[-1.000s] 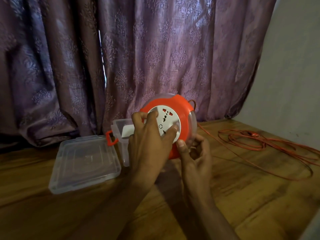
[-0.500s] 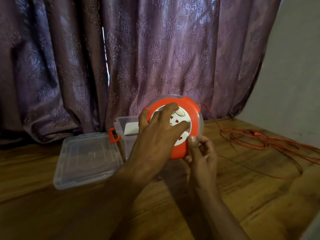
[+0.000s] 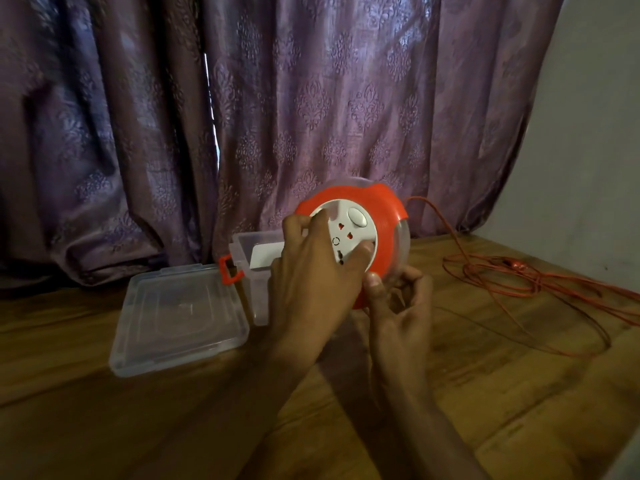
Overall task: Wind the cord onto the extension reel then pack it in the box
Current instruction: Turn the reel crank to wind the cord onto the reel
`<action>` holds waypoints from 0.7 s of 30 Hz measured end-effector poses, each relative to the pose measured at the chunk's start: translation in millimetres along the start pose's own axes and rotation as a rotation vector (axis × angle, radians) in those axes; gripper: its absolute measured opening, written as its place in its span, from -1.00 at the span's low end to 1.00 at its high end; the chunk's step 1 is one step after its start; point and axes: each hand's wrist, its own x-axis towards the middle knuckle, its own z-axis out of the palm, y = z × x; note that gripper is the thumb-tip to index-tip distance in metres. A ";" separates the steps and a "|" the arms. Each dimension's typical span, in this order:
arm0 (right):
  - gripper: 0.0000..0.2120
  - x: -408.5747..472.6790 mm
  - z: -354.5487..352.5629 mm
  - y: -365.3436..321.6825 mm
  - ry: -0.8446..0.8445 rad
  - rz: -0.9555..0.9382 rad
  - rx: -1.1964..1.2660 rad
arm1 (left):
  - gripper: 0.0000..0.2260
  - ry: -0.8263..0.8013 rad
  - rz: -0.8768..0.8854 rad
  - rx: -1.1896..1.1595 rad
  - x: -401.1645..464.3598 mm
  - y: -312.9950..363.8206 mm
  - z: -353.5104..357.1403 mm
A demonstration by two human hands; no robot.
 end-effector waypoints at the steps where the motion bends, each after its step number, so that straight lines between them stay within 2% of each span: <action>1: -0.64 -1.3 1.0 0.1 -0.019 -0.014 0.002 | -0.50 0.015 -0.009 -0.003 -0.9 -0.5 0.0; 5: -0.74 -2.0 1.4 -1.2 -0.042 -0.053 -0.006 | -0.50 -0.003 0.052 0.099 -1.0 -4.3 -5.7; 9: -0.78 4.2 -2.2 0.9 -0.009 0.013 0.030 | -0.46 -0.098 0.328 0.324 3.4 -6.2 -8.9; 12: -0.82 7.9 -5.4 2.6 0.005 0.036 0.043 | -0.62 -0.117 0.496 0.382 4.9 -4.5 -13.3; 14: -0.83 7.2 -5.0 2.8 -0.007 0.036 0.033 | -0.66 -0.124 0.563 0.384 6.8 -8.3 -15.5; 16: -0.82 7.1 -4.2 2.6 -0.012 0.042 0.029 | -0.70 -0.121 0.575 0.348 9.5 -13.5 -17.1; 18: -0.80 8.7 -4.9 2.6 0.005 0.052 0.029 | -0.61 -0.103 0.547 0.274 10.4 -13.8 -18.2; 21: -0.80 10.8 -8.1 1.7 0.041 0.064 0.036 | -0.65 0.028 0.394 0.160 11.0 -5.6 -23.5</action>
